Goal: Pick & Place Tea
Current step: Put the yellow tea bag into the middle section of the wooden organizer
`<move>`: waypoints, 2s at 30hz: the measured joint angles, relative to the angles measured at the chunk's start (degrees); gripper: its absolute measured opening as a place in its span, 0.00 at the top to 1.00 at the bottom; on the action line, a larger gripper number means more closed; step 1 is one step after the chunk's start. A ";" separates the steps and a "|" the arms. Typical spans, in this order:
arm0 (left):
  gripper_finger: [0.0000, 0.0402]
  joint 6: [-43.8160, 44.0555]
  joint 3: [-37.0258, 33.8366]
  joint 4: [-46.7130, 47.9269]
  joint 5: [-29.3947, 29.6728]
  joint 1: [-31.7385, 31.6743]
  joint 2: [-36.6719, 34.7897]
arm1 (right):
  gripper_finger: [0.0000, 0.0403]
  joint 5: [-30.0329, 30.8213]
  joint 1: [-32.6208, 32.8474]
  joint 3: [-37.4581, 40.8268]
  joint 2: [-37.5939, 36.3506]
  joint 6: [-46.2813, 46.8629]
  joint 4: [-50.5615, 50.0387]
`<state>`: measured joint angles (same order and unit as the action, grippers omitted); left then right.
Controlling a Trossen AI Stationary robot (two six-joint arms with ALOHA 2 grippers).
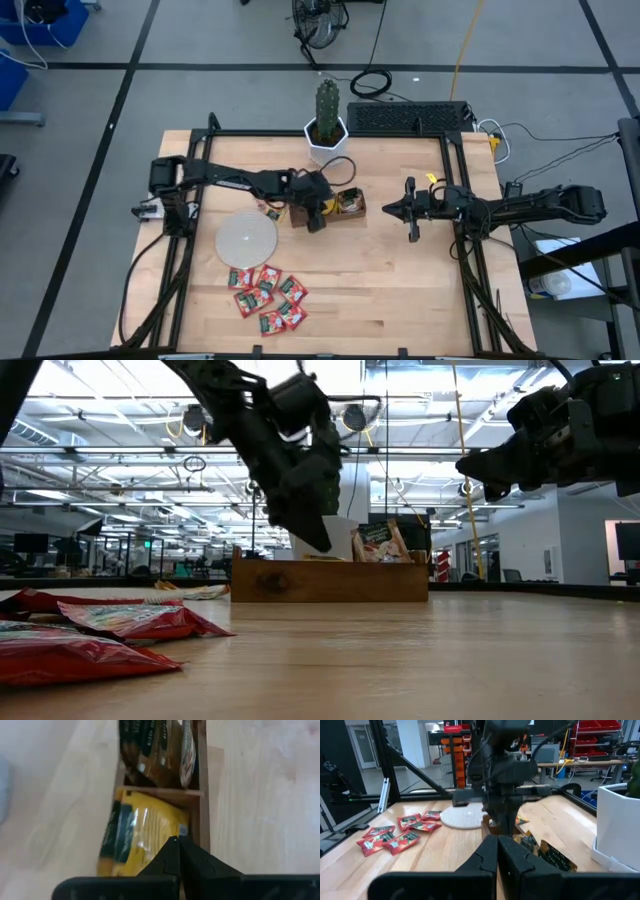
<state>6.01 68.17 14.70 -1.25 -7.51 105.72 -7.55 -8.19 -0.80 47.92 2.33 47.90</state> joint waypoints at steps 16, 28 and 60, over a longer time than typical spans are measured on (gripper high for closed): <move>1.00 -1.06 9.67 9.81 1.12 -0.13 11.13 | 1.00 0.00 -0.01 -0.01 -0.02 0.00 -0.09; 1.00 0.14 9.52 12.16 11.73 1.13 10.20 | 1.00 0.00 0.00 0.00 -0.02 0.00 -0.09; 0.99 2.42 14.26 25.77 30.00 2.05 10.17 | 1.00 0.00 -0.02 -0.01 0.00 0.00 -0.14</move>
<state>8.44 82.43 40.47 28.75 -5.45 115.90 -7.55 -8.20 -0.81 47.92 2.33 47.77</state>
